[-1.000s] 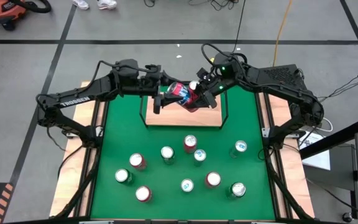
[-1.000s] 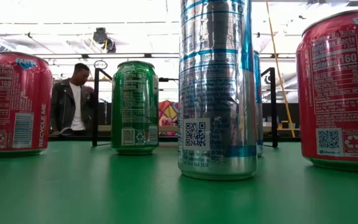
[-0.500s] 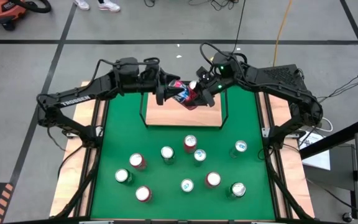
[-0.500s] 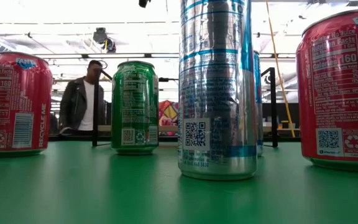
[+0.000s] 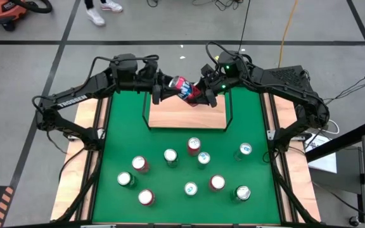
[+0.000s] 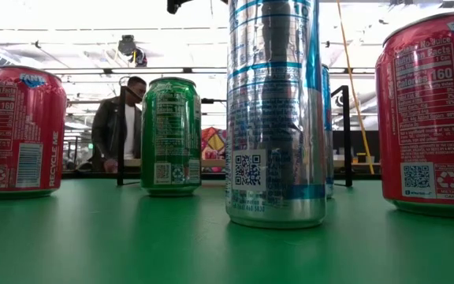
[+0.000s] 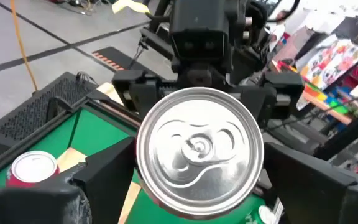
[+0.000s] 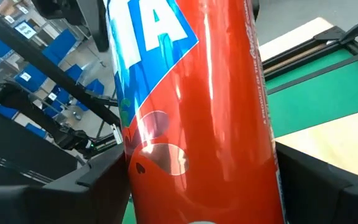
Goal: Place canned beverage on shelf
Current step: Put the red soda can on the shelf
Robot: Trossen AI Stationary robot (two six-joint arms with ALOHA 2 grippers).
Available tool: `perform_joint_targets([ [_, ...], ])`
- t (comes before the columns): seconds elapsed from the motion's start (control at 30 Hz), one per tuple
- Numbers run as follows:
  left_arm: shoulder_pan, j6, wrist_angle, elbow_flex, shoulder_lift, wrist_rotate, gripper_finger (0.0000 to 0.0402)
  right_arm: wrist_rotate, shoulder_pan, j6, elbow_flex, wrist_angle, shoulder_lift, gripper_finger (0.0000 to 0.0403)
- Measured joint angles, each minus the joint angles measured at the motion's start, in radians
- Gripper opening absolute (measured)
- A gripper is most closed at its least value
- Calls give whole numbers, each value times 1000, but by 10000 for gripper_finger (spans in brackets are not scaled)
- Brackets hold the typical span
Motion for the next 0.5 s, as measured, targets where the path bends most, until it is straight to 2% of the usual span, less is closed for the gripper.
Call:
perform_joint_targets([
  [0.17,0,35,-1,0,3,5,339,14,0,-27,0,1,0,308],
  [0.5,6,74,-4,0,5,27,266,48,-2,-59,0,-3,-3,308],
])
